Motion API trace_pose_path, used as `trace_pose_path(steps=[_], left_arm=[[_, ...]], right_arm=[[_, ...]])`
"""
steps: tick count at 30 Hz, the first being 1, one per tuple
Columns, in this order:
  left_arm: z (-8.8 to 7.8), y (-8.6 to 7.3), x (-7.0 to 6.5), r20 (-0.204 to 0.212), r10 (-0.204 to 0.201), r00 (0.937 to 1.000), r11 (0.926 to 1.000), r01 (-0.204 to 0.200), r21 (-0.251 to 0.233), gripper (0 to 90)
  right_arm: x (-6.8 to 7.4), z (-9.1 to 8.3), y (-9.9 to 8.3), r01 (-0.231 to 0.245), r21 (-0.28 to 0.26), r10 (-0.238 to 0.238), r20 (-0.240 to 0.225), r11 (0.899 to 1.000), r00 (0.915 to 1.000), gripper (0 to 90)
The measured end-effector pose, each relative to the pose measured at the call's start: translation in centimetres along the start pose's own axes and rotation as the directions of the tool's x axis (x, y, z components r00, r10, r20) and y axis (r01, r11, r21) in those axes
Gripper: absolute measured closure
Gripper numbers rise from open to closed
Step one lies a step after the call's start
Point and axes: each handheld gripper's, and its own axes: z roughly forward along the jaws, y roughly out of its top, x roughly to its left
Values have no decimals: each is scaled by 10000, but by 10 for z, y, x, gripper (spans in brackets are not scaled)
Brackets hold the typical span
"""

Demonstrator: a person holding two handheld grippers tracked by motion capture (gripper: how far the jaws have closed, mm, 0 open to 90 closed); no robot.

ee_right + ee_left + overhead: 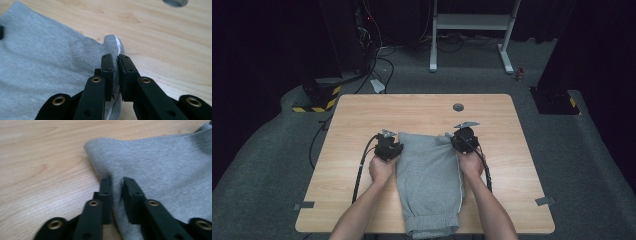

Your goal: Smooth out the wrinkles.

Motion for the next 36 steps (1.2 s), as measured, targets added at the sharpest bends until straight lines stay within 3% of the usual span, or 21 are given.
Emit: trace_pose_path(steps=[4,8,12,14,15,17,19,22,25,27,30,34,36], left_arm=[[-3,1,3,19,27,10000,9999,-27,-169,864],[-7,3,9,139,-203,9997,9992,208,-352,873],[-9,5,16,89,-501,9987,9968,505,-622,876],[-5,9,18,-197,-578,9981,9979,572,-297,862],[-5,11,17,-359,-532,9979,9977,517,-436,836],[-9,15,14,-167,-594,9981,9953,579,-782,739],[-13,16,7,-222,-251,9994,9959,231,-877,638],[-17,14,-2,-42,338,9994,9970,-340,-696,594],[-18,11,-11,5,965,9953,9938,-963,-557,579],[-13,9,-15,-88,1205,9927,9921,-1208,-327,577],[-2,6,-17,-265,1105,9935,9939,-1104,59,570],[6,5,-22,-749,1518,9856,9884,-1507,199,517],[6,6,-22,-811,1724,9817,9849,-1707,280,502]], right_arm=[[-3,-10,2,24,-321,-25,-18,9995,10000,827],[-7,-8,0,-62,-311,62,10,9995,10000,828],[-7,-10,1,-90,-691,93,35,9976,10000,827],[-9,-2,1,-67,-393,78,270,9992,9996,787],[-12,5,0,-305,7,305,279,9995,9991,743],[-16,10,-5,-934,262,926,315,9953,9952,671],[-18,6,-7,-1187,142,1184,218,9928,9927,624],[-14,-11,-11,-1010,-474,1015,81,9938,9948,638],[-10,-26,-19,-587,-822,581,-95,9949,9983,647],[-8,-30,-26,-510,-692,479,-454,9963,9978,660],[-2,-28,-34,-399,-306,372,-857,9987,9956,664],[7,-13,-39,-169,318,200,-994,9994,9948,639],[9,-7,-42,-95,485,140,-939,9988,9955,767]])
